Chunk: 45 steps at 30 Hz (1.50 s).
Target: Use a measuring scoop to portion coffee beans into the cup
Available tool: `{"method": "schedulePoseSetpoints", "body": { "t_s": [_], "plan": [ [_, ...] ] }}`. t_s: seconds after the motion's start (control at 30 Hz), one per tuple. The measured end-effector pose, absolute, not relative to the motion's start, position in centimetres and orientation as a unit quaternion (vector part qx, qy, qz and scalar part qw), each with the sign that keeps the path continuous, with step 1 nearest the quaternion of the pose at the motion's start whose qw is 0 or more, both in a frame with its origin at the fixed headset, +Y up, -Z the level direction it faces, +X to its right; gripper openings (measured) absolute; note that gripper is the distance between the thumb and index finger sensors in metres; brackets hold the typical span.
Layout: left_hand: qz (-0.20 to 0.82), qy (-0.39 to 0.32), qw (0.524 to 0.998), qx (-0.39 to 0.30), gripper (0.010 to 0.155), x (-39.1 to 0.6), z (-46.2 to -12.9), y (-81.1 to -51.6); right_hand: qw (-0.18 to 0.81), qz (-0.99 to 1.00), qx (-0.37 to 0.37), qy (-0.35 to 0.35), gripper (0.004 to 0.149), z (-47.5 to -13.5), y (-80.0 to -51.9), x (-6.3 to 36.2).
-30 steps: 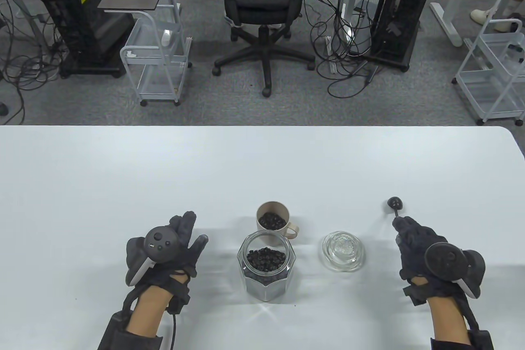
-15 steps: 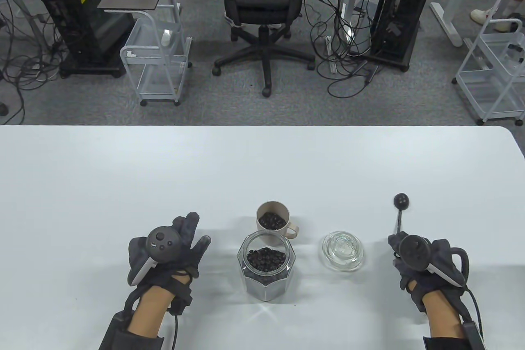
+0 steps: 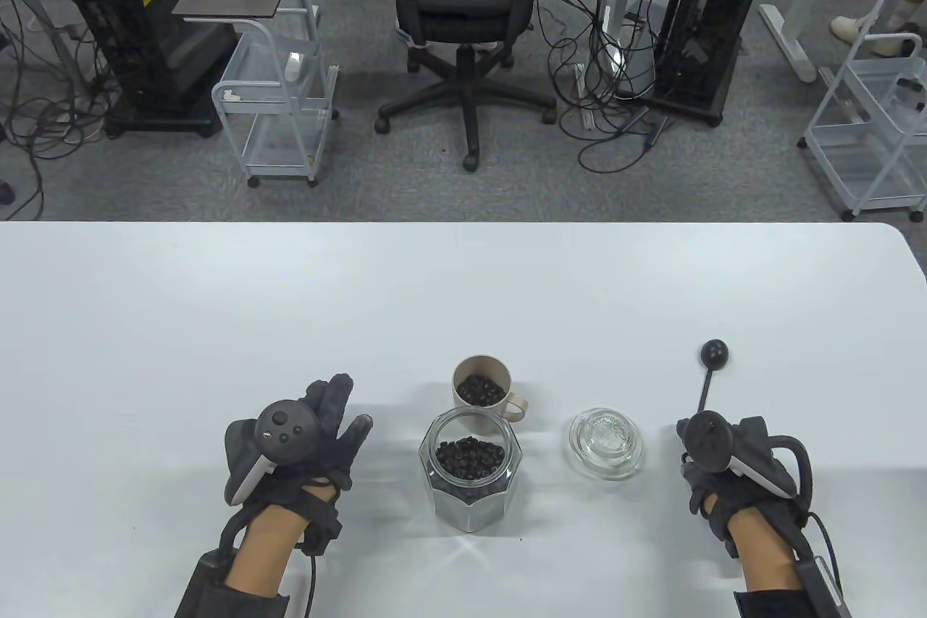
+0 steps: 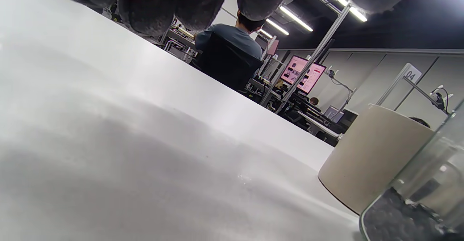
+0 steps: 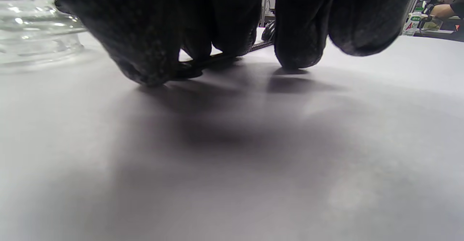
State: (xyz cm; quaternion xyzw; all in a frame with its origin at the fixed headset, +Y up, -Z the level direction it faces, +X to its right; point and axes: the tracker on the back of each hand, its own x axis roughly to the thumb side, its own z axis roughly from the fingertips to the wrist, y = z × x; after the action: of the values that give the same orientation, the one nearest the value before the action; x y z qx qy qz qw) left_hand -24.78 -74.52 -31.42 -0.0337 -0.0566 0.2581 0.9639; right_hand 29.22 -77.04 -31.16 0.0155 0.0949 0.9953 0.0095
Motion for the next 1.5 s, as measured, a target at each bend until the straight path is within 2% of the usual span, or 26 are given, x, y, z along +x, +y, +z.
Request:
{"method": "schedulePoseSetpoints", "body": {
  "t_s": [0.27,0.43,0.63,0.87,1.03,1.3,1.5],
  "plan": [
    [0.260,-0.057,0.963,-0.041,0.080,-24.7,-31.3,-74.6,0.078,0.994,-0.006,0.081,0.065,-30.7,-76.2,29.2],
    [0.248,-0.060,0.966,-0.048,0.080,-24.2,-31.4,-74.7,0.148,0.989,0.017,0.012,0.070,-29.8,-74.6,27.7],
    [0.260,-0.062,0.962,-0.055,0.080,-24.1,-31.4,-75.0,0.154,0.981,0.095,-0.071,0.069,-29.2,-73.8,23.8],
    [0.256,-0.065,0.963,-0.056,0.080,-24.1,-31.5,-75.0,0.131,0.982,0.136,-0.022,0.072,-29.4,-75.5,21.1],
    [0.256,-0.065,0.963,-0.057,0.080,-24.1,-31.5,-74.9,0.106,0.984,0.139,0.004,0.076,-29.8,-76.7,20.4],
    [0.256,-0.065,0.963,-0.056,0.080,-24.1,-31.5,-74.9,0.056,0.989,0.133,-0.015,0.076,-30.0,-77.0,19.5],
    [0.247,-0.065,0.965,-0.064,0.080,-23.9,-31.6,-75.3,0.085,0.988,0.128,-0.019,0.078,-30.3,-76.9,19.5]
  ]
}}
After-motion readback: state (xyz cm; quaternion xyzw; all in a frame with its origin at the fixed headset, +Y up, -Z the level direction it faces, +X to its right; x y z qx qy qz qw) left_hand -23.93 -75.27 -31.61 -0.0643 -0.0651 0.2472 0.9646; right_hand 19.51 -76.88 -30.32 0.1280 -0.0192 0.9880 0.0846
